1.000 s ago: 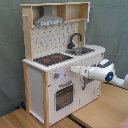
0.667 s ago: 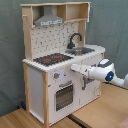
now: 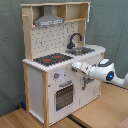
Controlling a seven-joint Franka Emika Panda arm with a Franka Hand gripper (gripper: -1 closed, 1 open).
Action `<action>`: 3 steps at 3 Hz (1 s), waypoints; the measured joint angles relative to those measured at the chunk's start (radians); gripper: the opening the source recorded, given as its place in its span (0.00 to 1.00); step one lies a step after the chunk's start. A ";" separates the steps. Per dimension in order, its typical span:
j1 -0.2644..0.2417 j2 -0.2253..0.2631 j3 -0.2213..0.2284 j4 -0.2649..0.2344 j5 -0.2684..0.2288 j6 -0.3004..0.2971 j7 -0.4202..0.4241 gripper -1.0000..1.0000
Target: Play with the kitchen
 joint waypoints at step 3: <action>0.001 0.000 0.003 0.004 0.000 0.008 0.137 1.00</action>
